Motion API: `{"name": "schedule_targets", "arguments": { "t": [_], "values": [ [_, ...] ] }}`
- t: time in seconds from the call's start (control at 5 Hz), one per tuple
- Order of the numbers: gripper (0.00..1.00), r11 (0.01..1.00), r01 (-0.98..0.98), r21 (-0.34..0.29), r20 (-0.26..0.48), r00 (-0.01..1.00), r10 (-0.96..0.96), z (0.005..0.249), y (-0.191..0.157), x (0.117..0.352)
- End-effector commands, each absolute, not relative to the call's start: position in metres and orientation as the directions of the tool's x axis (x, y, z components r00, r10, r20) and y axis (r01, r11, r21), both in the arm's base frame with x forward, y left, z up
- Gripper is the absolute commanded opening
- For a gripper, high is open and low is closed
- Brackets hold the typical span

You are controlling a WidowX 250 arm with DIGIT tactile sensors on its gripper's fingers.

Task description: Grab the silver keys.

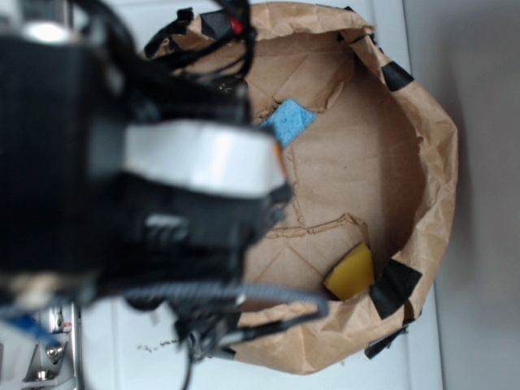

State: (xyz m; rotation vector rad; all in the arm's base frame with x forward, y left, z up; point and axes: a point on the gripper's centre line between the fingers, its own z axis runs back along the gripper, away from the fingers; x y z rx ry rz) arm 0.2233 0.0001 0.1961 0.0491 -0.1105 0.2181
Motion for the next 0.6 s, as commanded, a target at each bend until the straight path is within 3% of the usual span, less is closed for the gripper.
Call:
{"name": "schedule_targets", "arguments": {
  "t": [0.0,0.2,0.4],
  "values": [
    [1.00,0.979,-0.146,0.143,0.119,0.984,0.130,0.153,0.026,0.226],
    [1.00,0.966,-0.149,0.212,0.102,0.986,0.129,0.124,0.036,0.230],
    [1.00,0.963,-0.122,0.242,0.102,0.990,0.099,0.106,0.041,0.233]
  ]
}}
